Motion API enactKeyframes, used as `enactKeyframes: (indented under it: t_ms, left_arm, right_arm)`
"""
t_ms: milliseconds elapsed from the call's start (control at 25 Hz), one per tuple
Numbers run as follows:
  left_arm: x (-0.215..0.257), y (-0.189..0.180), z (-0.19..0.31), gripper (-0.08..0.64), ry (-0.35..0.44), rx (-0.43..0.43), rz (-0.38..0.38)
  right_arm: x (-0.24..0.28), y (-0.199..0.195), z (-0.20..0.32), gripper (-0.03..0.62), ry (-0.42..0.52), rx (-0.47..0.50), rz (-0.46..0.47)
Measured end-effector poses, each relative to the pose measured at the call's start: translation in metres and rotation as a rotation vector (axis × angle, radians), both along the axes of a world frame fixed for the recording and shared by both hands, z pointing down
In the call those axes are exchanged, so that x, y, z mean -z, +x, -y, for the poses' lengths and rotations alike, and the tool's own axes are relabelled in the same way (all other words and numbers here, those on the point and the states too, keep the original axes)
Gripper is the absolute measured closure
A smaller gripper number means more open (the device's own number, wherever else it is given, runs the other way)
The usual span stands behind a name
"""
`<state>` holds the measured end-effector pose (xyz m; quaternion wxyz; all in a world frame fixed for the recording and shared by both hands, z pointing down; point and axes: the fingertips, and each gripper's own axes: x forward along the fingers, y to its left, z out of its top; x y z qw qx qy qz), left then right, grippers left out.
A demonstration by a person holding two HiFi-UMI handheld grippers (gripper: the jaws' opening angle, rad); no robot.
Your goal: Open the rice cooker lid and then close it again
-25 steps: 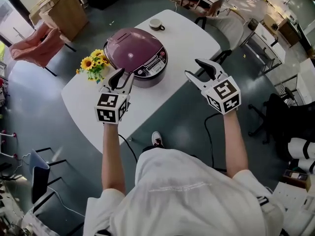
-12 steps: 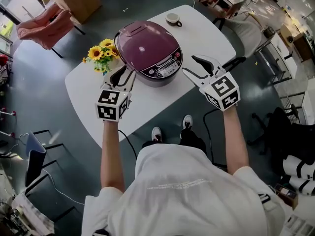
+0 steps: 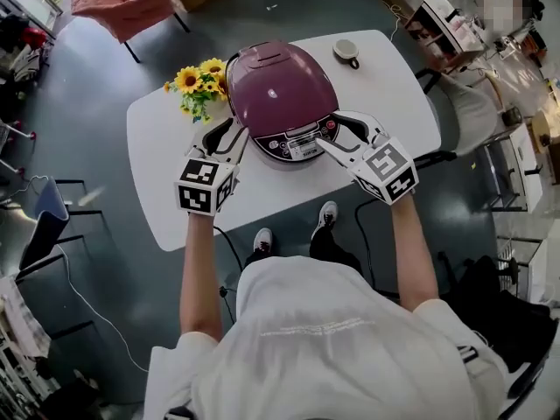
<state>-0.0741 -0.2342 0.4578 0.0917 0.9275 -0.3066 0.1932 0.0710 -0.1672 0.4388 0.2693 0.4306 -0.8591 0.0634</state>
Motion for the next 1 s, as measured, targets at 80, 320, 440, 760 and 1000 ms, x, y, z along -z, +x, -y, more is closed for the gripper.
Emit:
enactKeyframes:
  t_ms: [80,320,440,760,1000]
  left_arm:
    - [-0.004,0.003,0.003,0.411,-0.007,0.046,0.0]
    - [-0.015,0.011,-0.005,0.411,-0.031,0.16,0.0]
    - [-0.021,0.006,-0.012,0.416,-0.048,0.221,0.001]
    - [-0.036,-0.004,-0.032,0.423,-0.089,0.283,0.002]
    - [-0.042,-0.015,-0.033,0.423,-0.104,0.289,-0.011]
  right_arm:
    - [-0.004,-0.002,0.008,0.36,-0.009,0.065,0.002]
    - [-0.025,-0.002,0.017,0.368,-0.034,0.254,-0.035]
    - [-0.031,-0.01,0.014,0.388,-0.077,0.327,-0.021]
    - [-0.055,-0.019,0.018,0.512,-0.089,0.405,-0.142]
    - [-0.075,-0.026,0.016,0.526,-0.111,0.453,-0.253]
